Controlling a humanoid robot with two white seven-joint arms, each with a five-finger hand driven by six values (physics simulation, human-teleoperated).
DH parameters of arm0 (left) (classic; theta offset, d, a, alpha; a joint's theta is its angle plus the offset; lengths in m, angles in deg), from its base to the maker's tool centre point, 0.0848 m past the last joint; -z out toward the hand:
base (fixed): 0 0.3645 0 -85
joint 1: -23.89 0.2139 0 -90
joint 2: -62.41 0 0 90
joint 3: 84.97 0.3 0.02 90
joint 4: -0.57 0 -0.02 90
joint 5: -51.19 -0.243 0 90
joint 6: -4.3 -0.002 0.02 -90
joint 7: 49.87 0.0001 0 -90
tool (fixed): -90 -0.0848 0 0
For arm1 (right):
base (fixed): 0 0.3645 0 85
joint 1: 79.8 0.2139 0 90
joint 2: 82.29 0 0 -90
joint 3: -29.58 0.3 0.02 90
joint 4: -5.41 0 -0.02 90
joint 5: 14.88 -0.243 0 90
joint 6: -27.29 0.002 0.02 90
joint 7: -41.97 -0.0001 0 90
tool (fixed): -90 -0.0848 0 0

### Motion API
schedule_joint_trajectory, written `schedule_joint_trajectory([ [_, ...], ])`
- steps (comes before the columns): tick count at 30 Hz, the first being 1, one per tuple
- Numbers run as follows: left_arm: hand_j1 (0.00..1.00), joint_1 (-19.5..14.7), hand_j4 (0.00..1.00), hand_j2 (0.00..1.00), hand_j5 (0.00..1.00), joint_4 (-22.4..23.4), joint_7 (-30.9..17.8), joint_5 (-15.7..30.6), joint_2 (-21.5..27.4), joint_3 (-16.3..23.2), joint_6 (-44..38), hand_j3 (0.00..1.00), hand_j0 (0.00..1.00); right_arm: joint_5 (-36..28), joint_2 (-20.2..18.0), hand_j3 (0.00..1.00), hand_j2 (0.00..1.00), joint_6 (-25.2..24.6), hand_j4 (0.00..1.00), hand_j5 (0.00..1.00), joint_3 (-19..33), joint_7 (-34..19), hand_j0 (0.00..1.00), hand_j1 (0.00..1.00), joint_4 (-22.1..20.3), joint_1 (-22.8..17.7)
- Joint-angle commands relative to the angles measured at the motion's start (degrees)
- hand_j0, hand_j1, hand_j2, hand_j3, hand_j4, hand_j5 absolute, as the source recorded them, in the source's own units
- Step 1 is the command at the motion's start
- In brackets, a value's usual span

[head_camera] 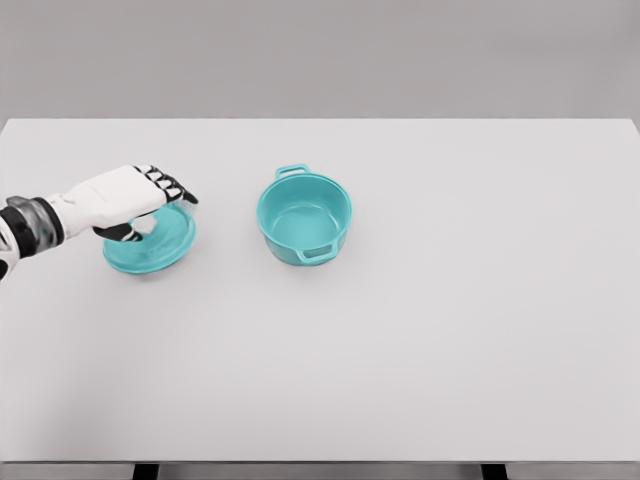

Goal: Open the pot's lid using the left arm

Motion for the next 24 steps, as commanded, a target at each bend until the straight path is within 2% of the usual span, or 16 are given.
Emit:
schedule_joint_trajectory([
  [1, 1.0, 0.0, 1.0, 1.0, 1.0, -0.1, 0.0, 0.5, 0.0, -0.4, -0.2, 1.0, 1.0, 0.0, 0.0, 1.0, 1.0, 0.0, 1.0, 1.0, 0.0, 0.0, 1.0, 1.0, 0.0, 0.0],
  [6, 1.0, -0.2, 1.0, 1.0, 1.0, -0.7, 0.0, 1.1, -0.6, -2.6, -0.2, 1.0, 1.0, 0.0, 0.0, 1.0, 1.0, 0.0, 1.0, 1.0, 0.0, 0.0, 1.0, 1.0, 0.0, 0.0],
  [10, 1.0, -0.3, 1.0, 1.0, 1.0, -0.8, 0.0, 1.6, -2.2, -2.9, -0.2, 1.0, 1.0, 0.0, 0.0, 1.0, 1.0, 0.0, 1.0, 1.0, 0.0, 0.0, 1.0, 1.0, 0.0, 0.0],
  [14, 1.0, -0.3, 1.0, 1.0, 1.0, -3.2, 0.0, 7.4, -3.5, -6.3, -0.2, 1.0, 1.0, -0.1, 0.0, 1.0, 1.0, 0.0, 1.0, 1.0, 0.0, 0.0, 1.0, 1.0, 0.0, 0.0],
  [20, 1.0, -2.5, 1.0, 1.0, 1.0, -4.6, 0.0, 7.3, -4.8, -6.6, -0.2, 1.0, 1.0, 0.0, 0.0, 1.0, 1.0, 0.0, 1.0, 1.0, 0.0, 0.0, 1.0, 1.0, 0.0, 0.0],
  [24, 1.0, -2.6, 1.0, 1.0, 1.0, -4.4, 0.0, 7.2, -5.4, -6.6, -0.2, 1.0, 1.0, -0.1, 0.0, 1.0, 1.0, 0.0, 1.0, 1.0, 0.0, 0.0, 1.0, 1.0, 0.0, 0.0],
])
